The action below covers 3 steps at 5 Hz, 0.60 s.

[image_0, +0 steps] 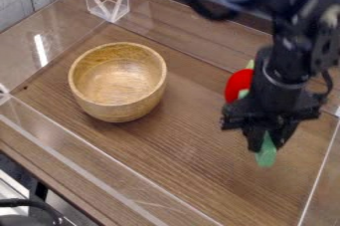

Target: Put the green block in the brown bowl

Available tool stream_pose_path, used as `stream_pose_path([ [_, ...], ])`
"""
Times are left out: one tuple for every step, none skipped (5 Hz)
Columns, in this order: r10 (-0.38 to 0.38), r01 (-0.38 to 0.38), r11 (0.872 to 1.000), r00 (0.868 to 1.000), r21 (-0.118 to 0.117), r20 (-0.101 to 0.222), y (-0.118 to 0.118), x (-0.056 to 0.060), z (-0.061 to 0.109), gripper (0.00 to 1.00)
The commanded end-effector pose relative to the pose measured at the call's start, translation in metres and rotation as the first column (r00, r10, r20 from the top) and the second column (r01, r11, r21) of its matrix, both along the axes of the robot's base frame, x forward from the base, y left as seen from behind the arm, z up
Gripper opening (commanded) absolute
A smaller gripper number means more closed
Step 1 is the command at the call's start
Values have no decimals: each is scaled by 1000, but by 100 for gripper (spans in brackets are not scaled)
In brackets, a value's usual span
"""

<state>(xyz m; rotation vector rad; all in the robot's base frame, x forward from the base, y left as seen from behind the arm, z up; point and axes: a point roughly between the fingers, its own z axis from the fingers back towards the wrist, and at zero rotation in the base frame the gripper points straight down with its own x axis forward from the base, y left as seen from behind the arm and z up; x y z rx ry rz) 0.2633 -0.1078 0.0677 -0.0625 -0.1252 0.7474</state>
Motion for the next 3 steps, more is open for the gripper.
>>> stream_pose_path([
  [0, 0, 1000, 998, 6, 66, 35, -1, 36, 0],
  [6, -7, 1000, 997, 20, 76, 85, -9, 42, 0],
  [-37, 37, 999, 996, -1, 77, 73, 0, 50, 0],
])
